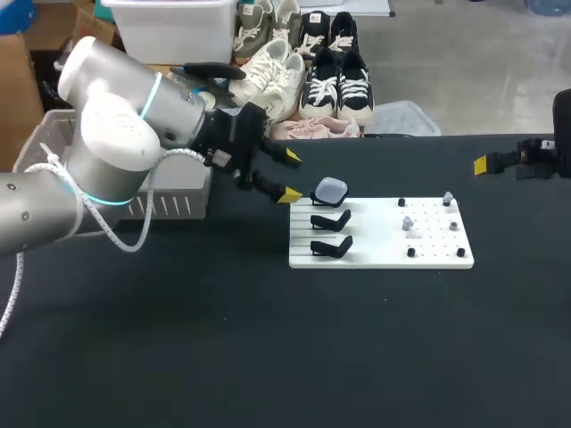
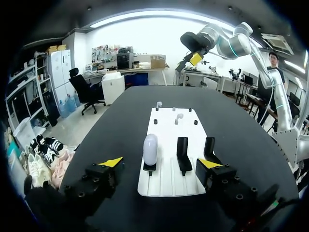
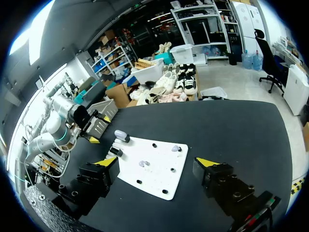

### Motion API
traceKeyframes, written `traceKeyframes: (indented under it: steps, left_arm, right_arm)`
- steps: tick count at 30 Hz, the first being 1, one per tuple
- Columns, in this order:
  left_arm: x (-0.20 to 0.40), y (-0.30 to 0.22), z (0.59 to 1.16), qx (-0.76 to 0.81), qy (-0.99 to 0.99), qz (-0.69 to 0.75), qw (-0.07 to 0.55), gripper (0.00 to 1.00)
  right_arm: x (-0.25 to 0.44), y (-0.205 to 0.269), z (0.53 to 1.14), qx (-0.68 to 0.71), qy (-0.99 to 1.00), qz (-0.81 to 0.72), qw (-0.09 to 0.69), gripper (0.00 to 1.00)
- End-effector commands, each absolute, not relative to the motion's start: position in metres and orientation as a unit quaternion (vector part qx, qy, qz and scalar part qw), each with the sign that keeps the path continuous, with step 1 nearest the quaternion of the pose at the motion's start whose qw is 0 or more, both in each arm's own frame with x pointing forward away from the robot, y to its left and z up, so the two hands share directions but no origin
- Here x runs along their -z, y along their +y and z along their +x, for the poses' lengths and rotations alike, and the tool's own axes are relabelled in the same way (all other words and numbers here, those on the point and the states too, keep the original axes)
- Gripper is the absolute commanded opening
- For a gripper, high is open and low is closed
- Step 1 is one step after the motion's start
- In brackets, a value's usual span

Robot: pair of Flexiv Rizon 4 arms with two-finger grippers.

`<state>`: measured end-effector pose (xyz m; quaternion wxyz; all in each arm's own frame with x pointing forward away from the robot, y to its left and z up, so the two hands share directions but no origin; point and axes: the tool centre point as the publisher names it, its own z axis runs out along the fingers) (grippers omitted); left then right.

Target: Pick up each earbud case from the left stands, insert the matching earbuds, close the lid, and place the case in the box.

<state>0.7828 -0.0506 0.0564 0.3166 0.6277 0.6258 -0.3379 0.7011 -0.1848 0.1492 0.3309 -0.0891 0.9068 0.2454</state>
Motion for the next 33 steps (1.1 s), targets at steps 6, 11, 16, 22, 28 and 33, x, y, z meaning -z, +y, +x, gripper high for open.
traceKeyframes:
  steps: [6, 11, 16, 22, 28, 33]
  left_arm:
    - [-0.045, -0.062, 0.785, 0.365, 0.611, 0.631, 0.307, 1.00]
    - [-0.040, -0.067, 0.787, 0.368, 0.616, 0.622, 0.313, 0.87]
    - [-0.040, -0.070, 0.787, 0.373, 0.616, 0.615, 0.321, 0.93]
    - [-0.038, -0.074, 0.784, 0.377, 0.616, 0.609, 0.328, 0.91]
    - [-0.035, -0.078, 0.784, 0.378, 0.611, 0.611, 0.333, 0.88]
    - [-0.031, -0.084, 0.788, 0.376, 0.607, 0.613, 0.338, 0.85]
  right_arm:
    - [-0.149, -0.185, 0.701, -0.246, 0.907, -0.090, 0.331, 1.00]
    - [-0.149, -0.185, 0.701, -0.246, 0.907, -0.090, 0.331, 1.00]
    - [-0.149, -0.185, 0.701, -0.246, 0.907, -0.090, 0.331, 1.00]
    - [-0.149, -0.185, 0.701, -0.246, 0.907, -0.090, 0.331, 1.00]
    - [-0.149, -0.185, 0.701, -0.246, 0.907, -0.090, 0.331, 1.00]
    - [-0.149, -0.185, 0.701, -0.246, 0.907, -0.090, 0.331, 1.00]
